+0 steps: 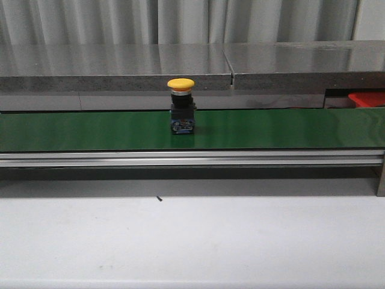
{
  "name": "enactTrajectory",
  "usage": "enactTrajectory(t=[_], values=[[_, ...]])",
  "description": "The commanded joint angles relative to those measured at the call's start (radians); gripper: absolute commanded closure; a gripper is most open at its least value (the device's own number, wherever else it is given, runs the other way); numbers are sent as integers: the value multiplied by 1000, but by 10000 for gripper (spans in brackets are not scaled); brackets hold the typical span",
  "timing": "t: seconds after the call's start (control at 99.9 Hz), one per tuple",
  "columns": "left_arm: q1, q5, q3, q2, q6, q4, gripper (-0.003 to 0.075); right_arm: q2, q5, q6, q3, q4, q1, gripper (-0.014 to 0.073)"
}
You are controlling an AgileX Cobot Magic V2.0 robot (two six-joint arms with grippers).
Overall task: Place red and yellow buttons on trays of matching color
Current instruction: 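Lower the yellow button into the yellow tray and open the right gripper, then grasp the second yellow button on the belt with the right gripper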
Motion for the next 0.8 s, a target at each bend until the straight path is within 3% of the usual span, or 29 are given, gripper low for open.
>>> enactTrajectory(t=[0.0, 0.43, 0.6, 0.791], values=[[-7, -68, -27, 4, -4, -17, 739, -79, -12, -33, -30, 26, 74, 114], [-7, -68, -27, 4, -4, -17, 739, -75, -61, -38, -41, 26, 588, 114], [-7, -68, -27, 4, -4, -17, 739, 2, -20, -36, -120, 36, 676, 89], [-7, -68, -27, 4, -4, -17, 739, 105, 43, -26, -229, 38, 702, 21]])
